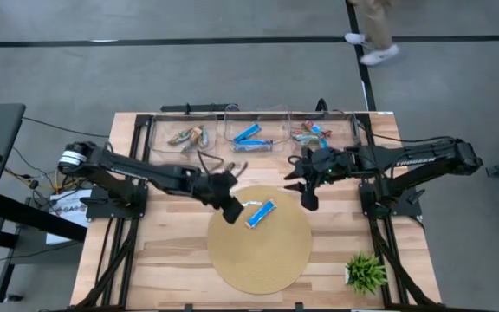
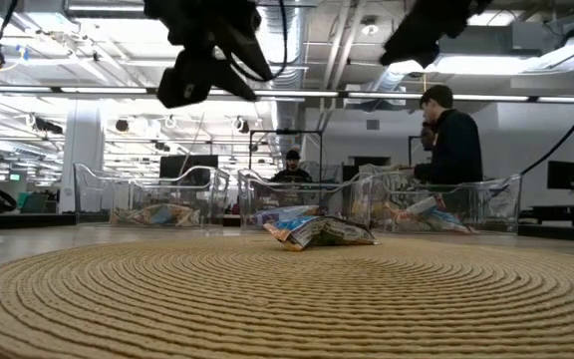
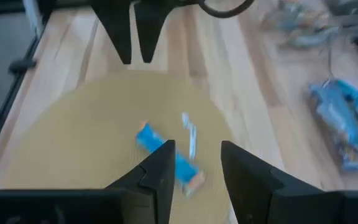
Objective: Pick and place Granola Bars by type
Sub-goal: Put the orange granola bar into the left transparent bin
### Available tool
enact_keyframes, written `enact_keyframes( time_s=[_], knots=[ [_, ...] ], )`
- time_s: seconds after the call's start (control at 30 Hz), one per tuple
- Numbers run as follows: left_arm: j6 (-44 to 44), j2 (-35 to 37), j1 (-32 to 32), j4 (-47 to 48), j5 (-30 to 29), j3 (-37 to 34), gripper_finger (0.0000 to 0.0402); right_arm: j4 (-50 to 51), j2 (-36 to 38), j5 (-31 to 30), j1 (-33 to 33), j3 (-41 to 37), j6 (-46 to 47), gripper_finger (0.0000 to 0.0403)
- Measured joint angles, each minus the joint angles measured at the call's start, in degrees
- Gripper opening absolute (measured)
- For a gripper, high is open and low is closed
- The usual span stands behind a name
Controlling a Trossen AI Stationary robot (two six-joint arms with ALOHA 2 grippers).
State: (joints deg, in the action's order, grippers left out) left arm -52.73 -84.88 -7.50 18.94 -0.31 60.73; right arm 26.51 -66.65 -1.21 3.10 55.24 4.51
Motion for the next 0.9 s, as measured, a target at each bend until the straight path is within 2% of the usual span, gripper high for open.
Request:
enact_keyframes(
  time_s=[0.13,0.23,0.4,0.67,0.9],
  knots=[
    [-1.99,-6.19,-2.52,-1.67,-0.29,1.57,0.0144,3.10,1.57,-0.04,2.85,0.09,0.01,0.0123],
    [-1.87,-10.47,-3.38,-1.81,-3.45,4.50,0.0153,5.21,2.34,-0.14,4.53,0.04,0.15,0.0123],
    [1.96,-17.64,-3.40,-0.36,-6.27,11.15,0.0155,8.33,2.91,-0.20,6.08,0.04,2.96,0.0123],
    [5.57,-30.16,-3.05,20.70,-9.16,27.54,0.0155,10.02,2.91,-0.33,7.49,0.02,3.13,0.0123],
    [8.69,-37.76,-2.99,23.86,-8.66,35.36,0.0155,10.68,2.89,-0.33,7.35,0.02,3.13,0.0123]
  ],
)
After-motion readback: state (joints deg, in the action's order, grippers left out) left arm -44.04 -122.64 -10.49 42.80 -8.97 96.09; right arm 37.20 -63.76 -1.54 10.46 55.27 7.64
